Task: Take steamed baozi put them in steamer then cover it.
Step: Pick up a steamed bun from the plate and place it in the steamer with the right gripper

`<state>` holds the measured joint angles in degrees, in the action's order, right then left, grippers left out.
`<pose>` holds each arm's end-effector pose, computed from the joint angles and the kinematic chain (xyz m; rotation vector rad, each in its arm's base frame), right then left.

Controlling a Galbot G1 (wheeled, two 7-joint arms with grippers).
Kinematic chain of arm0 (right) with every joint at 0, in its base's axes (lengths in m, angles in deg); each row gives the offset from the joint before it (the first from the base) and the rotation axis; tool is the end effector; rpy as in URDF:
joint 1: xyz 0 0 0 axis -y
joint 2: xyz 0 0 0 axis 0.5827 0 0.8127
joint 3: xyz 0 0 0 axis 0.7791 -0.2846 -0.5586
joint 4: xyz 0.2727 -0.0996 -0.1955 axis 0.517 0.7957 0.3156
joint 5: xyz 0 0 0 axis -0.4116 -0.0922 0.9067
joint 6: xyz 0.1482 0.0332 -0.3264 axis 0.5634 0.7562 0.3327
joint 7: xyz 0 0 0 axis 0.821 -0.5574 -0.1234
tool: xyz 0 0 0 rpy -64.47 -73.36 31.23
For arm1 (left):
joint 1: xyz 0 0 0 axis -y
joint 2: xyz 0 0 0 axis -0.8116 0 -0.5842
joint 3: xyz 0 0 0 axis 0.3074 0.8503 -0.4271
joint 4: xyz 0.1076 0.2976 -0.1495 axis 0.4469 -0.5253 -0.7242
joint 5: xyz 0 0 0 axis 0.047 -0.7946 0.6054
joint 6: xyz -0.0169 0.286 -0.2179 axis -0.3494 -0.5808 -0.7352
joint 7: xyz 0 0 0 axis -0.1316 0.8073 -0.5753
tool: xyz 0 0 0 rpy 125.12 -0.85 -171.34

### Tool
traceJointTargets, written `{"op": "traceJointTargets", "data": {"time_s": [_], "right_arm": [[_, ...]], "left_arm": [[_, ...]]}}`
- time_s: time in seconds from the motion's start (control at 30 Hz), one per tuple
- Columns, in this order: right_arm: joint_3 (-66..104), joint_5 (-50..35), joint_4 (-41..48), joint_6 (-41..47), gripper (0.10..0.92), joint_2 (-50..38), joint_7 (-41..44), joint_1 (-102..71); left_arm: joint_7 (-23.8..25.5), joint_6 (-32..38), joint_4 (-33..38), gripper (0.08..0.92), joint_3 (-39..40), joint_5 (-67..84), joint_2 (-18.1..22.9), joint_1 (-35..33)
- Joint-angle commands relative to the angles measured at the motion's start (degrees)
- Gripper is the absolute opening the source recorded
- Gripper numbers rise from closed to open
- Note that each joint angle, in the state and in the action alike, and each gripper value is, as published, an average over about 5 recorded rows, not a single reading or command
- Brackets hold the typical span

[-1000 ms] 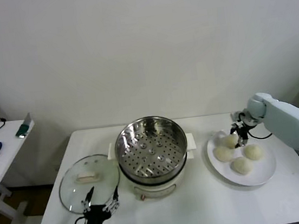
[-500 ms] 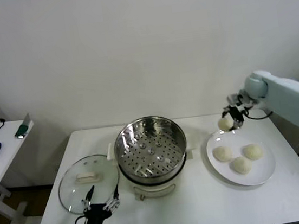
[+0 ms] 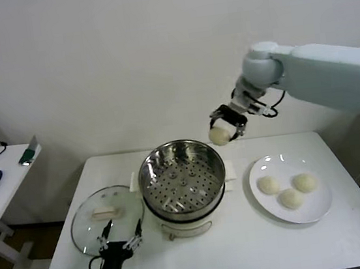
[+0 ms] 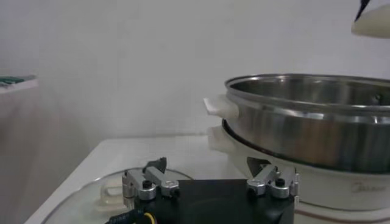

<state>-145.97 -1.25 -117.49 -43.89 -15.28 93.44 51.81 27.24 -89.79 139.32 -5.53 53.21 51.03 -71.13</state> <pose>0.5370 0.0646 0.0167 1.9191 -0.7065 2.2872 0.1542 0.0355 -0.3402 -0.0929 -2.8935 -0.0229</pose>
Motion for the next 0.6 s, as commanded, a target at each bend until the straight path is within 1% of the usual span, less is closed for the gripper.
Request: {"op": "traceJointTargets", "data": {"time_s": [0.03,0.17,0.3,0.6], "right_arm": [[-1.9,8.8,-3.4,-7.2,0.713,7.4,-1.7,-0.1],[-0.1,15.3,3.4,-9.1,0.712,11.3,-3.9,-5.6],[1.4,19.2,10.1,-10.6,0.712,14.9,-6.1,-10.0],[3.6,23.4,20.5,-12.2,0.712,20.0,-9.4,-17.0]], "left_arm": [[0.0,0.0,0.0,0.823,-0.1,0.2,0.0,0.1],[-0.1,0.1,0.1,0.823,-0.3,0.5,-0.1,0.2],[-0.1,0.1,0.0,0.823,-0.3,0.5,-0.1,0.4],[-0.1,0.2,-0.4,0.823,-0.2,0.9,-0.3,0.8]]}}
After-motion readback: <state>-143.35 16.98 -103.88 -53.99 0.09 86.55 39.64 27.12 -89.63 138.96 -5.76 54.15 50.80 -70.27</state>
